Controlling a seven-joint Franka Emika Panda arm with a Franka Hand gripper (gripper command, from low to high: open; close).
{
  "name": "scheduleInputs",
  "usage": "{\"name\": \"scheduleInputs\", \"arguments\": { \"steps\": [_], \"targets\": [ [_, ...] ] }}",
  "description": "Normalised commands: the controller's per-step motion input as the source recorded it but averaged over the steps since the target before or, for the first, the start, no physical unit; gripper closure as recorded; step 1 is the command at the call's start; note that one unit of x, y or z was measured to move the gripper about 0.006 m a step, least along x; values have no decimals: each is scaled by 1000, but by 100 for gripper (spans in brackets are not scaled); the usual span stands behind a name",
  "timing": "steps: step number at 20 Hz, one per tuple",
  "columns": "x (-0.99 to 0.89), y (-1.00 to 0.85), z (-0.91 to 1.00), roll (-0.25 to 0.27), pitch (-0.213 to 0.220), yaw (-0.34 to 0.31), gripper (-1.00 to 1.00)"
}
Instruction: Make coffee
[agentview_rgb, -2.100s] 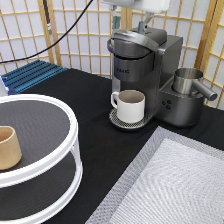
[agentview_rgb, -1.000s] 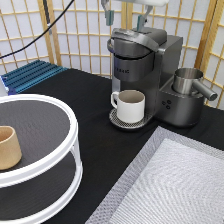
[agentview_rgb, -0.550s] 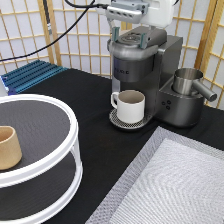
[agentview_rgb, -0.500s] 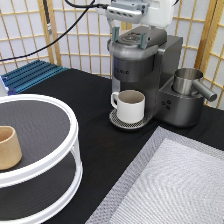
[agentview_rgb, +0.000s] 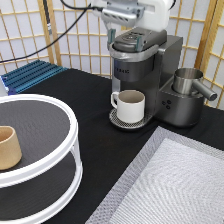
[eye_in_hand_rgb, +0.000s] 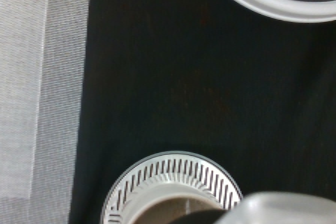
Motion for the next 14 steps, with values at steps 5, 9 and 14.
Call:
{"name": "scheduleInputs", "arguments": {
  "steps": [5, 9, 14],
  "targets": [
    [111, -127, 887, 81, 70, 48, -100],
    [-82, 11, -123, 0, -5, 351, -100],
    [0, 0, -183, 0, 0, 375, -100]
  ]
}}
